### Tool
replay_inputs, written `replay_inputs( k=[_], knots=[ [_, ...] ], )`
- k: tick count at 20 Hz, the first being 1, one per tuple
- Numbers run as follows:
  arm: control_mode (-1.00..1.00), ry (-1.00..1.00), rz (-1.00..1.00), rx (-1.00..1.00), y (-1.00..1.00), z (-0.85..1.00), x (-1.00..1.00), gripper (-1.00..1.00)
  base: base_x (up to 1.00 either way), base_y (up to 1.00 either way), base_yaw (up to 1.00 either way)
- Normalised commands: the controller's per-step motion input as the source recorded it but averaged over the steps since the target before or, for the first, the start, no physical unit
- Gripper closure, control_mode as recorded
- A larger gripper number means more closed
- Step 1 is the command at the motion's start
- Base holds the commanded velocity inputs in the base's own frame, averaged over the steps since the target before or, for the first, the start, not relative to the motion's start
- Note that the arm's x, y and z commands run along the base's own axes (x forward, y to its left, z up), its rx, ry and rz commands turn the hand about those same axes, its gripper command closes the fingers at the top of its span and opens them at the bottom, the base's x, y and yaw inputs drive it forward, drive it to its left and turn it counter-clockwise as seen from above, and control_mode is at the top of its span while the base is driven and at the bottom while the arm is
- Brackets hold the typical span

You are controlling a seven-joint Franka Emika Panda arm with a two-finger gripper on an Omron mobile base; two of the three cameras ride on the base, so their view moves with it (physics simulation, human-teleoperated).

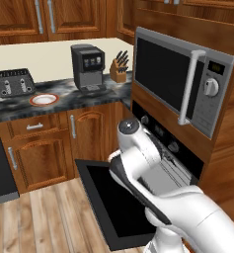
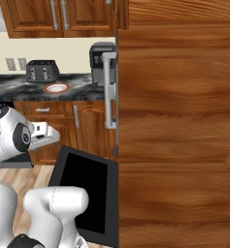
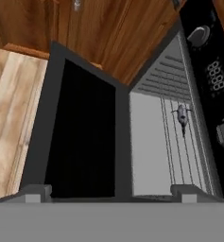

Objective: Place the fish on the rack of the oven, and slide the rack back inside. Close the oven door.

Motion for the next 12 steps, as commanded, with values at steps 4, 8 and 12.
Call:
replay_inputs(
  k=[4, 8, 12],
  knots=[
    [-1.0, 0.08, 0.24, -0.39, 0.64, 0.02, -0.53, -1.0, 0.0, 0.0, 0.0],
    [-1.0, 0.09, 0.2, -0.4, 0.82, 0.0, -0.41, -1.0, 0.0, 0.0, 0.0],
    [-1.0, 0.19, 0.19, -0.36, 0.87, 0.0, -0.15, -1.0, 0.0, 0.0, 0.0]
  ],
)
